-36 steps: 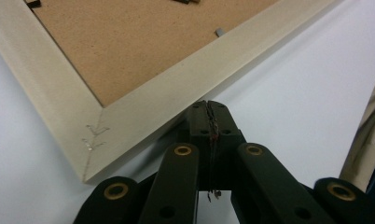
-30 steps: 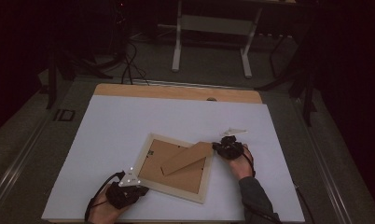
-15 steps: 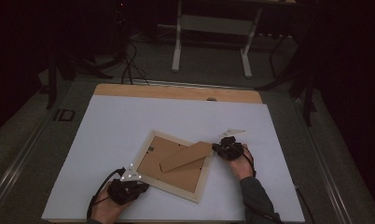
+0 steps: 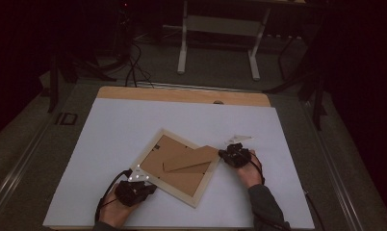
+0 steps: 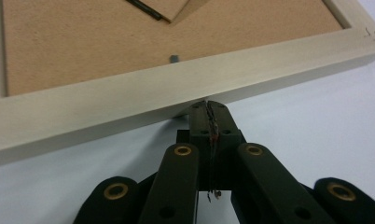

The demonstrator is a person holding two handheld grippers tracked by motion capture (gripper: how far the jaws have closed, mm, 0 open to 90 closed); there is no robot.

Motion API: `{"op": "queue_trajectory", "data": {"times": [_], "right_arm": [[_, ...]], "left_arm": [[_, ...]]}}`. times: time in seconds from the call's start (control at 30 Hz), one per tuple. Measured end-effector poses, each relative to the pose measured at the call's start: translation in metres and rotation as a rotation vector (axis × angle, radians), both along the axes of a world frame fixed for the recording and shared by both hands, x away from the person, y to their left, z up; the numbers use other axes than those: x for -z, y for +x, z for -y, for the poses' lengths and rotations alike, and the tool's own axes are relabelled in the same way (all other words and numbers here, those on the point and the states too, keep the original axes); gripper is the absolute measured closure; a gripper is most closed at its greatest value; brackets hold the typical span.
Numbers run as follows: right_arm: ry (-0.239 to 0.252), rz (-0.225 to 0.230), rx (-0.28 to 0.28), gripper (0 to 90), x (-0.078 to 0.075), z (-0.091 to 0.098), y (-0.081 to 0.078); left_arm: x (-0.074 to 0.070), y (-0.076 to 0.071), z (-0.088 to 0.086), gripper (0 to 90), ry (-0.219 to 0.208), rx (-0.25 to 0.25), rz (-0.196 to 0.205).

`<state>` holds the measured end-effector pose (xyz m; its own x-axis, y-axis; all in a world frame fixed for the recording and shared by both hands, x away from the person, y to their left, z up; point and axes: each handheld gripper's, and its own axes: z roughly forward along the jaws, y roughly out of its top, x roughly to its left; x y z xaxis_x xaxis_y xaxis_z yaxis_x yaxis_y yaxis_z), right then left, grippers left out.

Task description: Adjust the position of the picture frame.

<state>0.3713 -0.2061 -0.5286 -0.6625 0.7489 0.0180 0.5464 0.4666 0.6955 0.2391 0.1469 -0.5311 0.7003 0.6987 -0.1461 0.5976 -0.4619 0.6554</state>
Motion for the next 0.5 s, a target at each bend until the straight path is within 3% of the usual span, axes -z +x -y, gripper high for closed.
{"op": "queue_trajectory", "data": {"times": [0.5], "right_arm": [[-0.002,0.002,-0.008,89.5,0.0001,-0.0007,-0.0059]], "left_arm": [[0.0007,0.0103,0.0013,90.0,-0.011,-0.050,-0.002]]}}
